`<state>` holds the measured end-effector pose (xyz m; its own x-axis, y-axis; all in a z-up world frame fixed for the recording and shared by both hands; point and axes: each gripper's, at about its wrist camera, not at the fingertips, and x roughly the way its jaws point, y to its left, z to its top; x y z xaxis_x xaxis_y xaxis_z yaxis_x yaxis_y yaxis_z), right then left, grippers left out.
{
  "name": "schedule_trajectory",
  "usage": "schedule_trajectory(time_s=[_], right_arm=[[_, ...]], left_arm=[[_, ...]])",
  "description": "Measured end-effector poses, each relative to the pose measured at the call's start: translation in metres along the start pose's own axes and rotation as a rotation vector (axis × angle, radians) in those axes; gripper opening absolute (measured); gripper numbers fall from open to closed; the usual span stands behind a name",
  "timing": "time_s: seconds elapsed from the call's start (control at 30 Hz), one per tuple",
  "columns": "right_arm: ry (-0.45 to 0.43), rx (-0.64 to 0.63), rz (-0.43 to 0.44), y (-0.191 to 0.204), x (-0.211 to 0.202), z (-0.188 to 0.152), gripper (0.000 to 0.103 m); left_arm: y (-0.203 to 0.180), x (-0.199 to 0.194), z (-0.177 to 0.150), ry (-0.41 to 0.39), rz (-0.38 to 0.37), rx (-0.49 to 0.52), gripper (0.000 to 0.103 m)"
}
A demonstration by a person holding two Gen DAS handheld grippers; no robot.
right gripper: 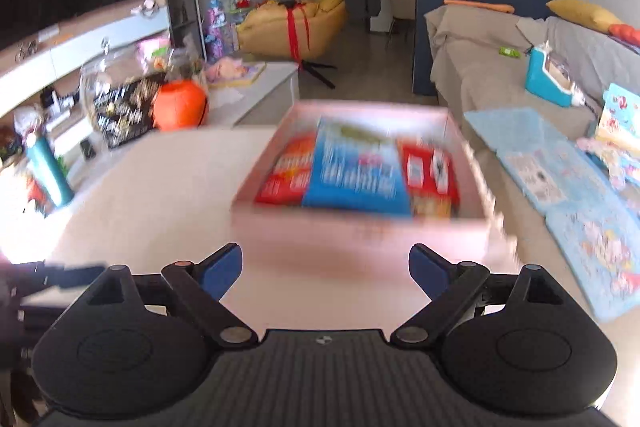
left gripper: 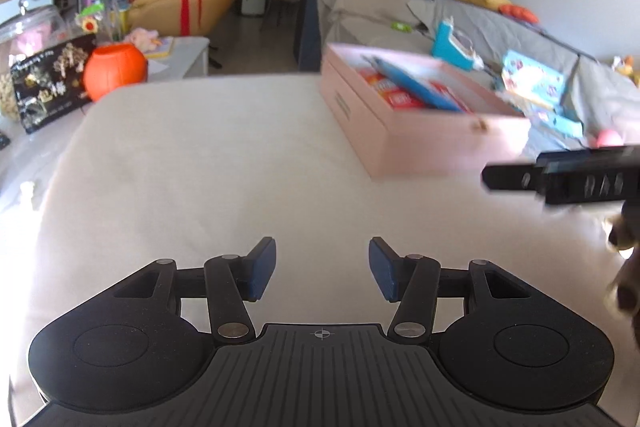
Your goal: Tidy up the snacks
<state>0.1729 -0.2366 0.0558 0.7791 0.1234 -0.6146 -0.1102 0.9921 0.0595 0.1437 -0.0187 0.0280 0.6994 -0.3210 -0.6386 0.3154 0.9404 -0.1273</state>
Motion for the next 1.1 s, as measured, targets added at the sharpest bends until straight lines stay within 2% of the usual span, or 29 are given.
schedule_trajectory(time_s=[0.07,0.13,0.2,0.27,0.4,0.57,1.1], right_arm=[[0.032,-0.003,-0.034,0.007,-0.002,-0.031,0.091],[0.067,0.001,-0.061,0.013,0.003,-0.052,0.091],[0.098,0.03,-0.076,0.012,0.009,-0.063,0.093],[0.079,0.041,-0.104,0.013,0.01,-0.069,0.097],[0.085,0.059,-0.121,0.01,0.012,-0.072,0.103],[0.015,0.052,-0.102,0.005,0.01,-0.081,0.103],[0.015,0.046,-0.111,0.007,0.012,-0.08,0.103]], left_arm=[[-0.009,0.004,-0.01,0.026,-0.008,0.015,0.059],[-0.02,0.006,-0.018,-0.007,0.037,0.067,0.06],[-0.028,0.008,-0.023,-0.037,0.077,0.095,0.061],[-0.033,0.008,-0.026,-0.05,0.097,0.105,0.062],[-0.032,0.008,-0.026,-0.05,0.097,0.085,0.063],[-0.032,0.008,-0.026,-0.049,0.096,0.084,0.063],[-0.032,0.008,-0.025,-0.05,0.096,0.084,0.063]])
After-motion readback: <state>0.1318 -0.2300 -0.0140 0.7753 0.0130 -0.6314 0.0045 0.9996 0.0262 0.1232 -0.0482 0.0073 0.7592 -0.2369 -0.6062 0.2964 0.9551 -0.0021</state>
